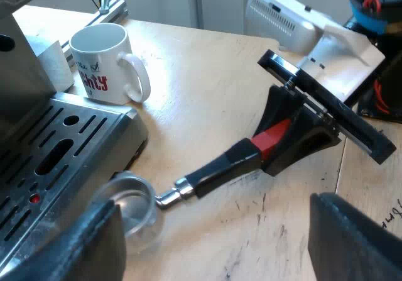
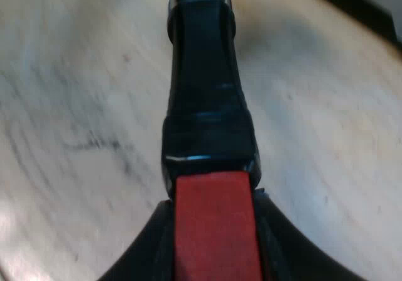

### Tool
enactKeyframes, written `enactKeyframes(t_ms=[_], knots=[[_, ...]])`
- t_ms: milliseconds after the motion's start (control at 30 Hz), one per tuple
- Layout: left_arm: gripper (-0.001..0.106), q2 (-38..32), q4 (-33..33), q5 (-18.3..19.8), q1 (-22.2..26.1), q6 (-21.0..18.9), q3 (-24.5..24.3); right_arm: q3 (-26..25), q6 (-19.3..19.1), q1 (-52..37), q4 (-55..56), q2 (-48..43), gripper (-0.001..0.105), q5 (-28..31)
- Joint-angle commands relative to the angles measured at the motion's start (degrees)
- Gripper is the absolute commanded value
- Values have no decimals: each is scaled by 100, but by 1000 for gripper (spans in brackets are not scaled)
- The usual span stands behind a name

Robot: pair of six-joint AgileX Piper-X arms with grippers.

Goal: Grind coffee beans and then tamp

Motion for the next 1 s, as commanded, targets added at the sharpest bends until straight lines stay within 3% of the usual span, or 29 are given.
enactKeyframes(t_ms=[33,167,200,533,1000], knots=[[64,-32,-25,30,-23,-70,-6,-66,-164,-181,-438,63,0,36],[64,-32,-25,30,-23,-70,-6,-66,-206,-309,-576,330,0,-309],[64,-32,-25,30,-23,-70,-6,-66,-379,-306,-757,531,0,-400],[64,-32,-25,30,-23,-70,-6,-66,-313,-306,-1596,1503,0,-398],[64,-32,-25,30,-23,-70,-6,-162,-285,-306,-1758,2069,0,-385]])
